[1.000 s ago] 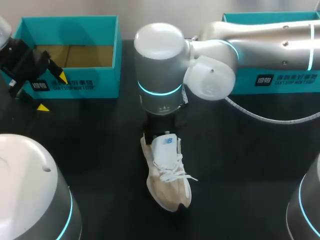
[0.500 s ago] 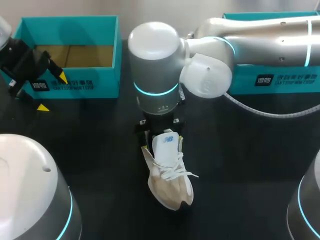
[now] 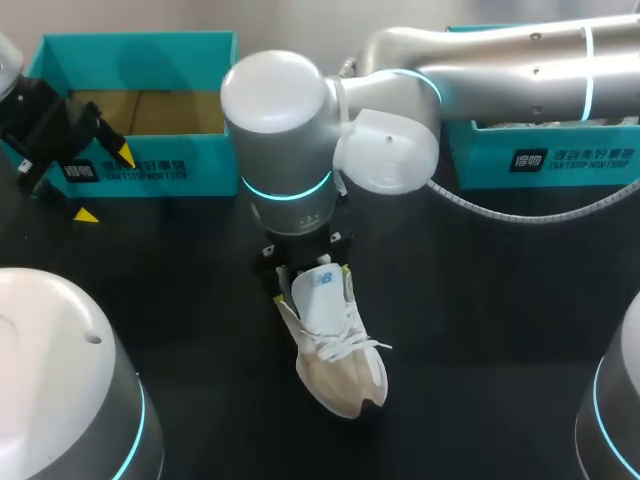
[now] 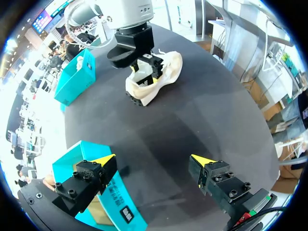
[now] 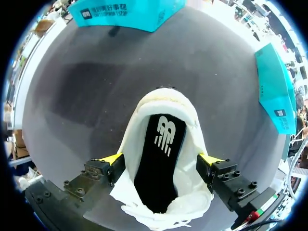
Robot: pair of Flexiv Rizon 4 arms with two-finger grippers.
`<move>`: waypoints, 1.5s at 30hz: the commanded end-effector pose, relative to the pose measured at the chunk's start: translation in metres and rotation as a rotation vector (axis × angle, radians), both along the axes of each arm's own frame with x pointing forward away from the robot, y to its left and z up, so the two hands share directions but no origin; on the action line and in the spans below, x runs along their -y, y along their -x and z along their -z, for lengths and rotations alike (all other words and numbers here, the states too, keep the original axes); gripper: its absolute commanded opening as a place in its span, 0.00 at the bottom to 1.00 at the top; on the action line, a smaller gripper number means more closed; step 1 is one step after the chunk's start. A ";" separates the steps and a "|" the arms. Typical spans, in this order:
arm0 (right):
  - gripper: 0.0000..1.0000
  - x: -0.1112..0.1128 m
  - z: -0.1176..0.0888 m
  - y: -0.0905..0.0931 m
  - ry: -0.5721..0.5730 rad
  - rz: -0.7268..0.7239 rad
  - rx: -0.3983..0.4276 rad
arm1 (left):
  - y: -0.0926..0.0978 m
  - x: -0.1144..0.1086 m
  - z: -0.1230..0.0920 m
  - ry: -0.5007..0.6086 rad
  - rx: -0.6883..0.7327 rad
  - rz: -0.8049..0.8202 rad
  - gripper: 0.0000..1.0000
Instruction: Take the shoe out of the shoebox, open the shoe tongue, remove and reinsert the insole, then place the shoe into the shoebox
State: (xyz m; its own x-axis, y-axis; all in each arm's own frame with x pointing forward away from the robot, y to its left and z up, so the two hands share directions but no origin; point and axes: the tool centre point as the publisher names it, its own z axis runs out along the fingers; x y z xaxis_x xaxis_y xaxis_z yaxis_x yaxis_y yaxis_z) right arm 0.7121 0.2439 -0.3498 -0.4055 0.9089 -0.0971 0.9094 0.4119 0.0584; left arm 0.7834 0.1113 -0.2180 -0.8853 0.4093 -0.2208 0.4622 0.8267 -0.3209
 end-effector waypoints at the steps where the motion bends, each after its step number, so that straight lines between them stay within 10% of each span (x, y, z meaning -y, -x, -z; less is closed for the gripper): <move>1: 1.00 -0.001 0.000 0.002 -0.010 -0.003 0.023 | 0.001 0.000 0.000 -0.004 0.001 0.000 1.00; 45: 1.00 0.023 -0.033 0.025 0.000 0.045 0.131 | 0.001 0.000 0.000 -0.004 0.001 0.000 1.00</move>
